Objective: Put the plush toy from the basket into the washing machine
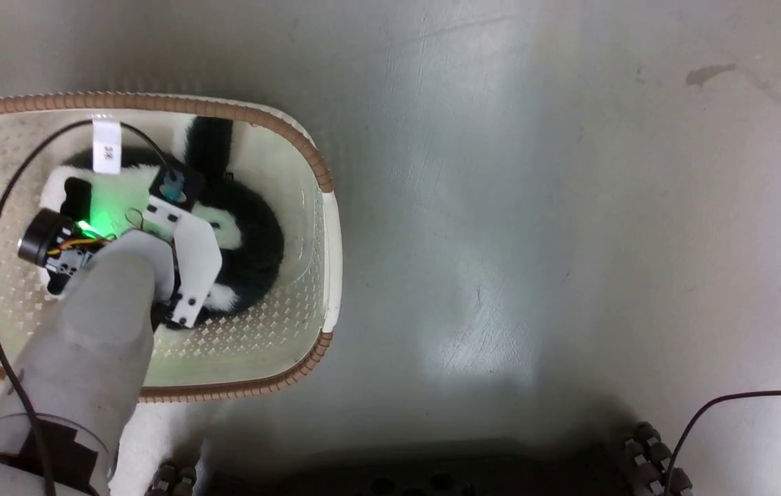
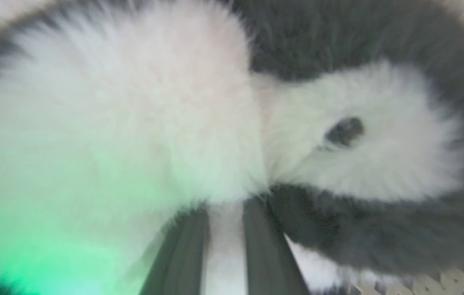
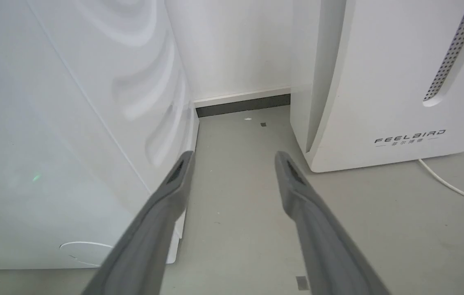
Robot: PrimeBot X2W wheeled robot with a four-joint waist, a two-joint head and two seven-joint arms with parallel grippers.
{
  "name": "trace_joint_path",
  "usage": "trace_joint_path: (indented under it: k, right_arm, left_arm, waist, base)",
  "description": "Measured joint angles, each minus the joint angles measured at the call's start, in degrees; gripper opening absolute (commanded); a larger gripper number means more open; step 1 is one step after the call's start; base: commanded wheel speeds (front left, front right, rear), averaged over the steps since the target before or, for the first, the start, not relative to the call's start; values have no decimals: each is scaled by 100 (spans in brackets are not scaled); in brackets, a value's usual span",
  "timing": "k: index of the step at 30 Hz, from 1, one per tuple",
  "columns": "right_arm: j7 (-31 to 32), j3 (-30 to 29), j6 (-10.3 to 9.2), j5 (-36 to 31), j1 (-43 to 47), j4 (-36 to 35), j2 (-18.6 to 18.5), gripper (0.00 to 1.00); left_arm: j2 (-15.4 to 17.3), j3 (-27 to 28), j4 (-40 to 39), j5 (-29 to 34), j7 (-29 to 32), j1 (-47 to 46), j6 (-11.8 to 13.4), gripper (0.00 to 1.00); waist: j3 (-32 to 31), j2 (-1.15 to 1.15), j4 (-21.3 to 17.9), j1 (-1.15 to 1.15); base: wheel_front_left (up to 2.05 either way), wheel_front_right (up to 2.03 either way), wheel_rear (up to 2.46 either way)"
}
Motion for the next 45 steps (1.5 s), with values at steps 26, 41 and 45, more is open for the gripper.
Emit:
trace_joint_path:
  k: [26,41,45]
  right_arm:
    - [-1,393,0,-26,850,861,0,100]
    - [-2,447,-1,-30,1798,1122,0,100]
    - [-2,463,-1,-29,2019,1145,0,100]
  left_arm:
    - [-702,-42,155,-515,-1575,1537,-176,0]
    - [-839,-46,-134,-704,-2528,2329,-40,0]
    - [-784,-9,-547,-708,-2530,2512,78,0]
  waist:
    - [-2741,0,213,0]
    - [-4624,0,557,-1]
    - [-5011,0,681,-1]
  base:
    - [0,0,0]
    - [0,0,0]
    - [0,0,0]
